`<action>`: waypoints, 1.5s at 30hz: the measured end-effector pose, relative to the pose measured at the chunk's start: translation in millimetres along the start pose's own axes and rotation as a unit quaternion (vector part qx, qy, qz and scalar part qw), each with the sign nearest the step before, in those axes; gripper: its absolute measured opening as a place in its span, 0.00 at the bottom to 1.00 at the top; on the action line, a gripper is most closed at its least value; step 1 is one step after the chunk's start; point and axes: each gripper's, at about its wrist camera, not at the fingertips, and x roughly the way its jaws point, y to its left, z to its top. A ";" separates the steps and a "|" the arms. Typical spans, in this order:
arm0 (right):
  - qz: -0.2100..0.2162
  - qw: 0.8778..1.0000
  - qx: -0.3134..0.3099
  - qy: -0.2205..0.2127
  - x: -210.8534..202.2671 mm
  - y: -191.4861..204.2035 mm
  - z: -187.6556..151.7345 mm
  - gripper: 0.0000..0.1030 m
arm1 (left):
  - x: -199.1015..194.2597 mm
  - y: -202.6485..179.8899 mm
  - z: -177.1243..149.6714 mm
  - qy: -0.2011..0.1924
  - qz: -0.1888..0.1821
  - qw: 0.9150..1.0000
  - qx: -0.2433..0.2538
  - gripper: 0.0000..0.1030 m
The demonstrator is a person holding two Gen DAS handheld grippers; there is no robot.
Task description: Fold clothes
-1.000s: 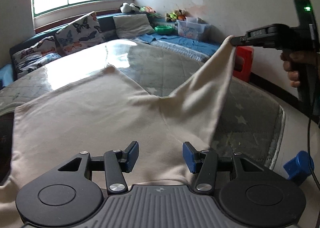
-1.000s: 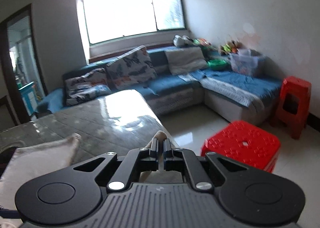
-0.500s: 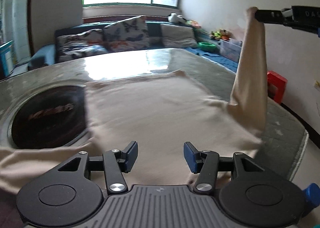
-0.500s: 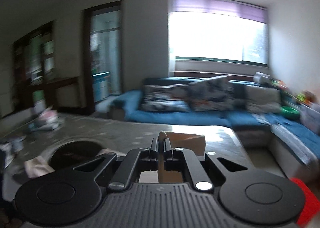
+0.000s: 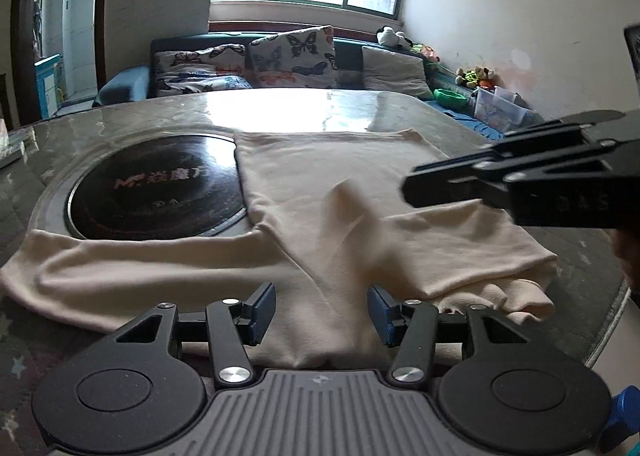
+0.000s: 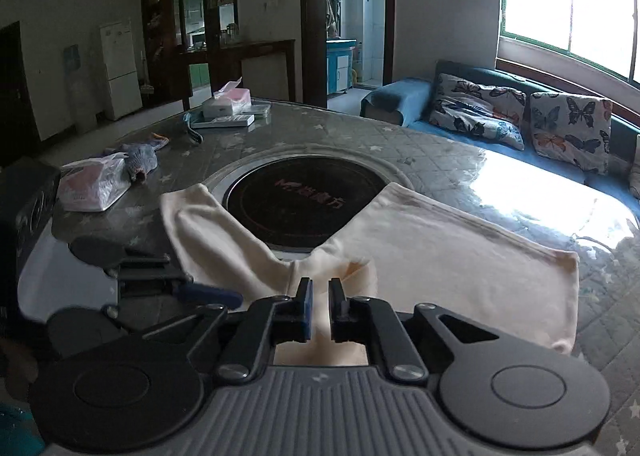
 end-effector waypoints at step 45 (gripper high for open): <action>-0.029 0.993 -0.048 0.102 9.1 -131.6 -49.4 0.08 | 30.2 35.6 20.3 0.025 0.036 0.998 -0.038 0.53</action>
